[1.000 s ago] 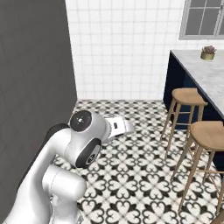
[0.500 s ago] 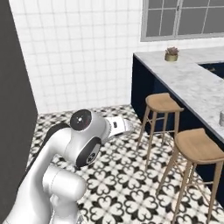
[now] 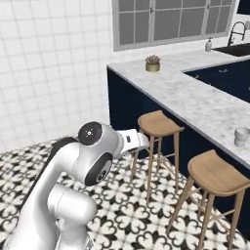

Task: Take a straw from the drawer in front and place it inside the glass cup on the dining counter.

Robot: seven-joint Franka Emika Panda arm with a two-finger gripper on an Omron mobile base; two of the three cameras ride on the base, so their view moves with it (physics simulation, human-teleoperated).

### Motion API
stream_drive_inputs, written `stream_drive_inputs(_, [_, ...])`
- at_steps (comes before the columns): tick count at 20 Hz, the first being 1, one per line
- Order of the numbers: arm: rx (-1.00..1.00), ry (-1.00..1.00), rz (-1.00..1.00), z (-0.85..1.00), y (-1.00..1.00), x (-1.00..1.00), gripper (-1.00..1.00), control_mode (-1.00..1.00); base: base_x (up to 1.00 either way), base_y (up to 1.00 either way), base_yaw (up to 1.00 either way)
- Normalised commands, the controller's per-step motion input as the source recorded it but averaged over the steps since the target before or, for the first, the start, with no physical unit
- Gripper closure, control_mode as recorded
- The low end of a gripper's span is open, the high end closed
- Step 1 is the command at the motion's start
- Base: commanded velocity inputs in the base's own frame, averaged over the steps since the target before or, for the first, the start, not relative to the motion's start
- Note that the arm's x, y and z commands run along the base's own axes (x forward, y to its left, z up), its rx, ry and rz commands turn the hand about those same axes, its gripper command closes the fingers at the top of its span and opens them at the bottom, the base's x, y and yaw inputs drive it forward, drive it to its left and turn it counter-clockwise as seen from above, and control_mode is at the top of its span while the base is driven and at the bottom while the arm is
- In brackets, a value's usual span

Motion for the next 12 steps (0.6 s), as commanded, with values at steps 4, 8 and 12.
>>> stream_drive_inputs(4, [0.00,0.00,0.00,0.00,0.00,0.00,1.00,1.00,0.67,0.30,-0.48])
stream_drive_inputs(8, [0.00,0.00,0.00,0.00,0.00,0.00,1.00,1.00,0.78,0.31,-0.49])
stream_drive_inputs(12, [0.00,0.00,0.00,0.00,0.00,0.00,1.00,1.00,0.85,0.41,-0.49])
